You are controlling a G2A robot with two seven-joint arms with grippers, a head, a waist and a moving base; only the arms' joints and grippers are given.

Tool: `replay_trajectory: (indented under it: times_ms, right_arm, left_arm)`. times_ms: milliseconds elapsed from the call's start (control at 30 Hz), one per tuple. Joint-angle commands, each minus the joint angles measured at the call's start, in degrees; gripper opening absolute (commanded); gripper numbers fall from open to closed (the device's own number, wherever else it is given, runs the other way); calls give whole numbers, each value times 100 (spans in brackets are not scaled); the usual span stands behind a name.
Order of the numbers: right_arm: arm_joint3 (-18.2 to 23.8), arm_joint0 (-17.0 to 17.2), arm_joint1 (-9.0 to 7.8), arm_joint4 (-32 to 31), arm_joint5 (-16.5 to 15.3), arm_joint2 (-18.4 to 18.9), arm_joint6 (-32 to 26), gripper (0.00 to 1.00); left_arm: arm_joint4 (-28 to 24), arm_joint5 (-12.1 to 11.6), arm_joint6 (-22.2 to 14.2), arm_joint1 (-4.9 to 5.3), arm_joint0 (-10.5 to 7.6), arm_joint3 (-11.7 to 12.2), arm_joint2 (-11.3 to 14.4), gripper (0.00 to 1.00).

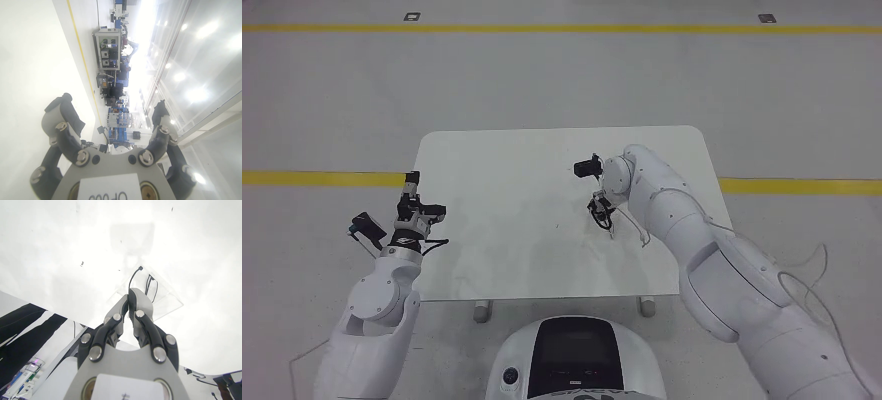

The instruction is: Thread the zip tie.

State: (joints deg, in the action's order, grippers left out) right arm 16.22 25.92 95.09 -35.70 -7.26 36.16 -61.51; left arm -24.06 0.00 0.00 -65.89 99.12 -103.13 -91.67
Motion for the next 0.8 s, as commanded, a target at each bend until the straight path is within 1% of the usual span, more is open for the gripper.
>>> replay_trajectory:
  times_ms: [0, 133, 200, 500, 533, 567, 700, 767]
  right_arm:
    - [81, 5, -50, 52, -26, 64, -42, 0]
    - [294, 58, -148, 122, -33, 175, -158, 0]
    - [441, 102, -200, 105, 17, 213, -212, 0]
    - [464, 107, -207, 96, 36, 217, -212, 0]
    - [476, 138, -213, 121, 42, 237, -114, 0]
    - [506, 166, -241, 332, -42, 362, 12, 0]
    - [480, 151, -415, 982, -531, 808, 45, 0]
    - [552, 199, -514, 1303, -791, 1030, 11, 0]
  left_arm:
    - [0, 0, 0, 0, 0, 0, 0, 100]
    - [0, 0, 0, 0, 0, 0, 0, 100]
    - [0, 0, 0, 0, 0, 0, 0, 100]
    - [0, 0, 0, 0, 0, 0, 0, 100]
    - [0, 0, 0, 0, 0, 0, 0, 100]
    - [0, 0, 0, 0, 0, 0, 0, 100]
    - [0, 0, 0, 0, 0, 0, 0, 100]
    - [0, 0, 0, 0, 0, 0, 0, 100]
